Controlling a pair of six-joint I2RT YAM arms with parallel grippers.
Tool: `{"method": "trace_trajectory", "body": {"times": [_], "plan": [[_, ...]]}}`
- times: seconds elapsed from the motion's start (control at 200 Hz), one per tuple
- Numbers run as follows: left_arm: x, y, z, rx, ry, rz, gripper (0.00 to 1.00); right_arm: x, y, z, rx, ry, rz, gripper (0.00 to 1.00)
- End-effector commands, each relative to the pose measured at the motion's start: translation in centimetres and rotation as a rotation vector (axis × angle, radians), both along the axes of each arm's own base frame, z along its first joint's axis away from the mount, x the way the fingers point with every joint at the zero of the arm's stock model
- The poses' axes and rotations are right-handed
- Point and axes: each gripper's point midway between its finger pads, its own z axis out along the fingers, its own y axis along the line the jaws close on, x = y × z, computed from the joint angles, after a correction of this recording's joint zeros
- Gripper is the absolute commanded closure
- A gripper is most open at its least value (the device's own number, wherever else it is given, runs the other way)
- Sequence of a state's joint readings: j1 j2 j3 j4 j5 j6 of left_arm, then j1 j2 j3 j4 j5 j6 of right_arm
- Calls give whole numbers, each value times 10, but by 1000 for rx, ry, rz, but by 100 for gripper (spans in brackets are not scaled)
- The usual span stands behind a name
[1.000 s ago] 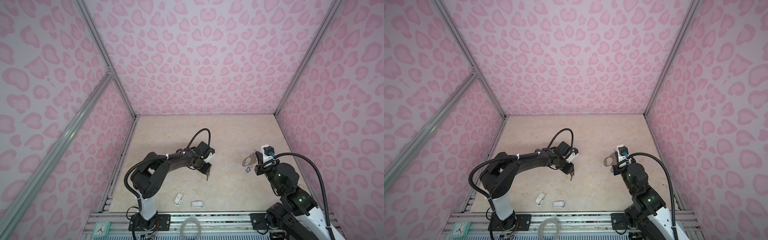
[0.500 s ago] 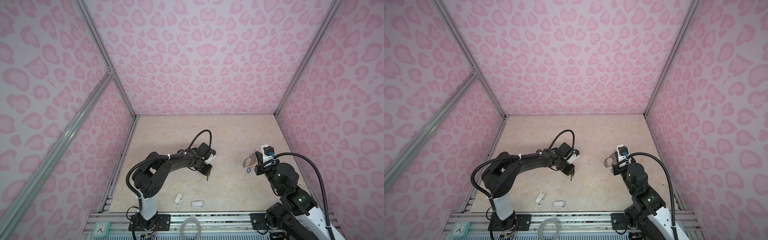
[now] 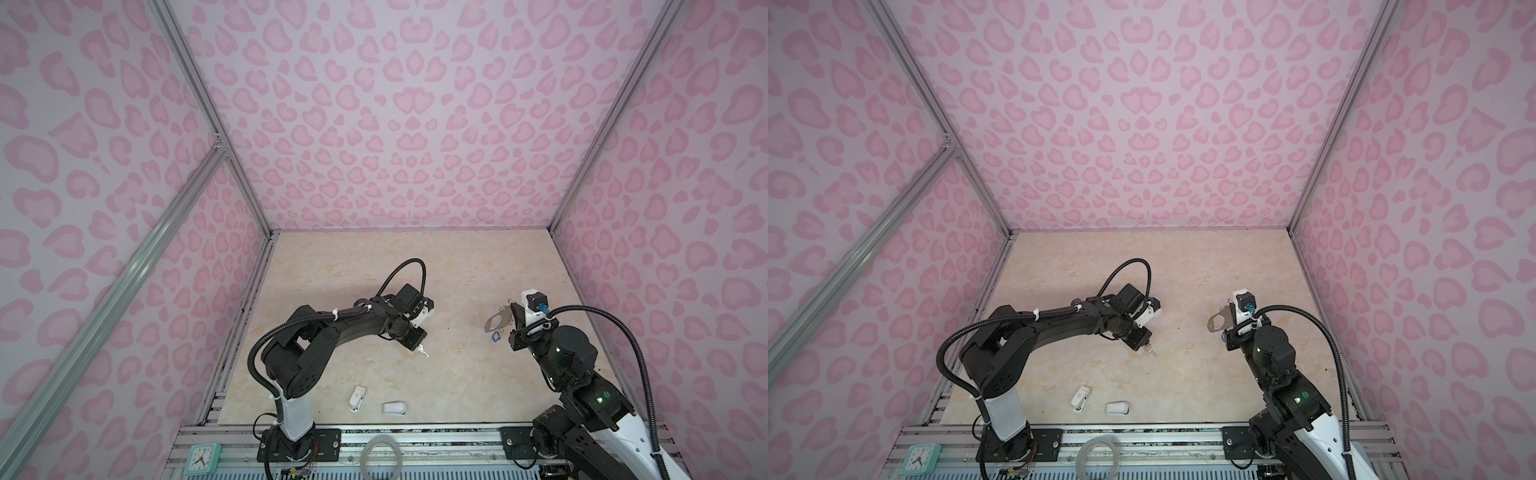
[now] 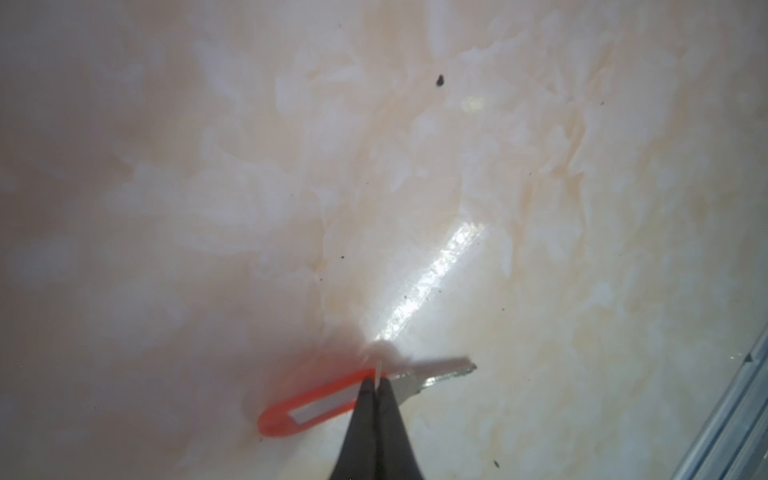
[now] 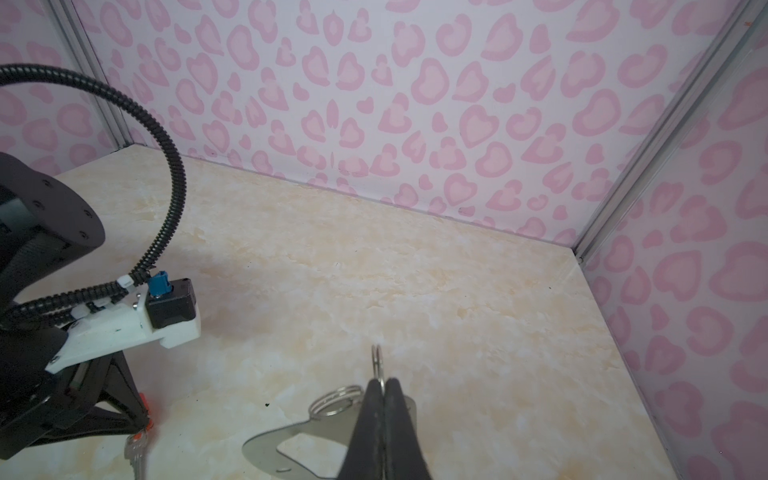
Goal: Put the keys on the keyring
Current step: 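Lift the red-tagged key with the left gripper toward the plate held by the right gripper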
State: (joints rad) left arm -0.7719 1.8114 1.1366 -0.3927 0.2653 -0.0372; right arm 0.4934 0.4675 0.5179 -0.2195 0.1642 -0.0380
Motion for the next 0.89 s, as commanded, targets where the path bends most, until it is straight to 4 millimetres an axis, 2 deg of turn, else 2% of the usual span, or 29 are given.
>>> {"method": "trace_trajectory", "body": {"times": [0.0,0.265,0.325,0.39,0.47,0.8,0.89], "plan": [[6,-10,37,-86,-119,-74,97,1,19,9,8,-49,103,100],[15,-15,126,-207,-396,-203,97,-10,61,17,-34,-118,362,100],[10,-17,141,-233,-425,-259,97,-13,69,19,-36,-131,416,100],[15,-16,157,-239,-465,-241,97,-15,75,23,-32,-142,453,100],[11,-16,176,-275,-516,-274,97,-16,81,25,-33,-149,486,100],[-16,-12,231,-384,-731,-470,97,-18,93,28,-45,-149,549,100],[-26,-14,239,-426,-758,-525,97,-17,96,29,-60,-148,550,100]]}}
